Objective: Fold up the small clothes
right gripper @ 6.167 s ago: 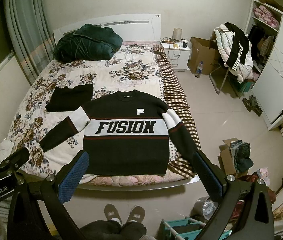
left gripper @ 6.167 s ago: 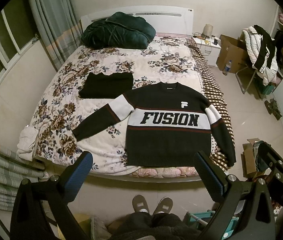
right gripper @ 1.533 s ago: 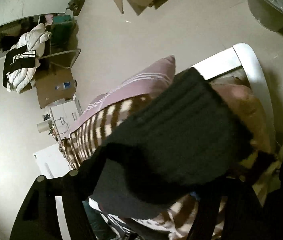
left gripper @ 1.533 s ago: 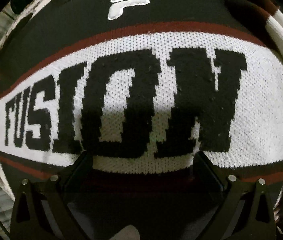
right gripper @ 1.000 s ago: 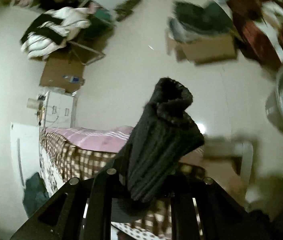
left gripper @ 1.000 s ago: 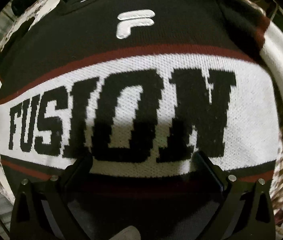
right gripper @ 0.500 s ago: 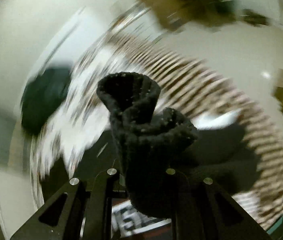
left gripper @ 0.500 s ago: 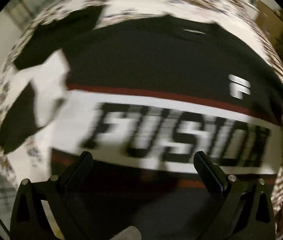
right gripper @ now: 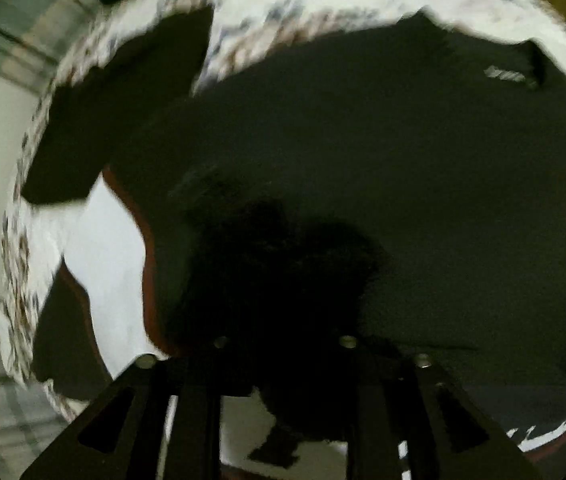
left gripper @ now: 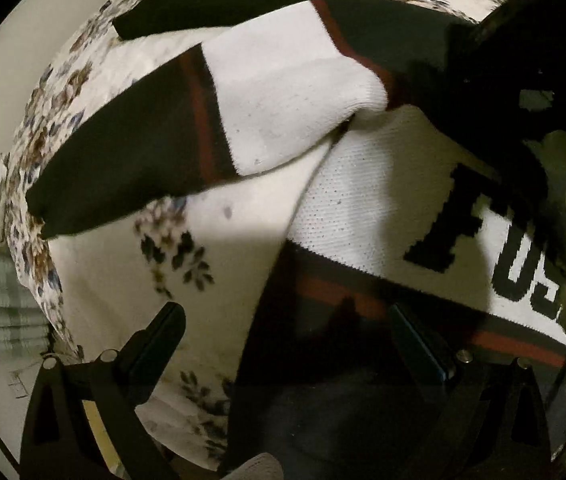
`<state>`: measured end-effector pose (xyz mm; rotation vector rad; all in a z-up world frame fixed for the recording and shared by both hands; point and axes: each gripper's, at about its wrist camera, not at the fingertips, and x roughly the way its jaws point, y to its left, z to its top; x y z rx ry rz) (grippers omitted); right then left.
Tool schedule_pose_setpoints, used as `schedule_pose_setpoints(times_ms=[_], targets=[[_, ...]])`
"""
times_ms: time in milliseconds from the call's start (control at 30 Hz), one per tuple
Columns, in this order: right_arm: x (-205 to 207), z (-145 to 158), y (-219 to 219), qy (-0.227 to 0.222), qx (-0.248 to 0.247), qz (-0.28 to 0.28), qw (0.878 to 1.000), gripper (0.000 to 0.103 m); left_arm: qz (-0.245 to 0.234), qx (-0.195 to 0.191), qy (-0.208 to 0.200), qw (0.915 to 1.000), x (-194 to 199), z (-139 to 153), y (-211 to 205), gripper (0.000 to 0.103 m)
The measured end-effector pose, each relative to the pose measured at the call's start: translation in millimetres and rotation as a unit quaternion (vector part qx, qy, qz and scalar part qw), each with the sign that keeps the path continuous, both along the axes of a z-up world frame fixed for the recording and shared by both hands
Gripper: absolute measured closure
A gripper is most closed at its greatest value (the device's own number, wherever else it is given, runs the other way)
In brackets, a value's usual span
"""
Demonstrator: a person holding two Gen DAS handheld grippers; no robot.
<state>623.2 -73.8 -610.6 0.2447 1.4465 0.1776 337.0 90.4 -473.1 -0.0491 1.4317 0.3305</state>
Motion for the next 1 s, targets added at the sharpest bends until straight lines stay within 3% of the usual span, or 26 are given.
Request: schedule_pose_setpoints(times_ms=[33, 67, 167, 233, 267, 333, 400, 467, 600, 700, 733, 800, 900, 1000], targets=[[-6, 2, -3, 0.012, 0.038, 0.014, 0.999, 0.050, 0.002, -0.007, -0.005, 1.0000, 0, 4, 1, 0.000], [-10, 5, -13, 0.018, 0.076, 0.016, 0.997, 0.038, 0.001, -0.012, -0.011, 0.9999, 1, 8, 0, 0.000], [-47, 42, -75, 0.007, 0.161, -0.030, 0.986, 0.020, -0.007, -0.027, -0.028, 0.9992, 8, 21, -4, 0.000], [-72, 69, -128, -0.016, 0.148, -0.066, 0.987, 0.020, -0.015, -0.038, -0.041, 0.9983, 16, 28, -10, 0.000], [-88, 83, -159, -0.030, 0.111, -0.085, 0.990, 0.020, -0.020, -0.042, -0.046, 0.9979, 20, 31, -13, 0.000], [-123, 102, -217, -0.051, -0.022, -0.112, 0.992, 0.020, -0.034, -0.049, -0.058, 0.9965, 33, 37, -24, 0.000], [-160, 99, -269, -0.037, -0.178, -0.116, 0.976, 0.020, -0.050, -0.047, -0.065, 0.9955, 45, 39, -36, 0.000], [-189, 81, -307, -0.006, -0.221, -0.115, 0.968, 0.020, -0.064, -0.049, -0.070, 0.9943, 56, 38, -52, 0.000], [-212, 43, -342, 0.017, -0.232, -0.098, 0.968, 0.020, -0.101, -0.035, -0.070, 0.9918, 77, 28, -84, 0.000], [-182, 27, -344, 0.006, -0.206, -0.095, 0.974, 0.021, -0.122, -0.022, -0.069, 0.9899, 90, 20, -106, 0.000], [-173, 25, -343, 0.000, -0.210, -0.101, 0.973, 0.026, -0.130, -0.017, -0.067, 0.9891, 95, 16, -112, 0.000], [-172, 23, -354, -0.018, -0.221, -0.150, 0.963, 0.033, -0.138, -0.002, -0.065, 0.9883, 102, 10, -122, 0.000], [-185, 28, -392, -0.033, -0.207, -0.254, 0.944, 0.033, -0.134, 0.010, -0.059, 0.9892, 112, -2, -126, 0.000], [-195, 22, -404, -0.020, -0.189, -0.283, 0.940, 0.033, -0.123, 0.020, -0.042, 0.9914, 121, -19, -124, 0.000]])
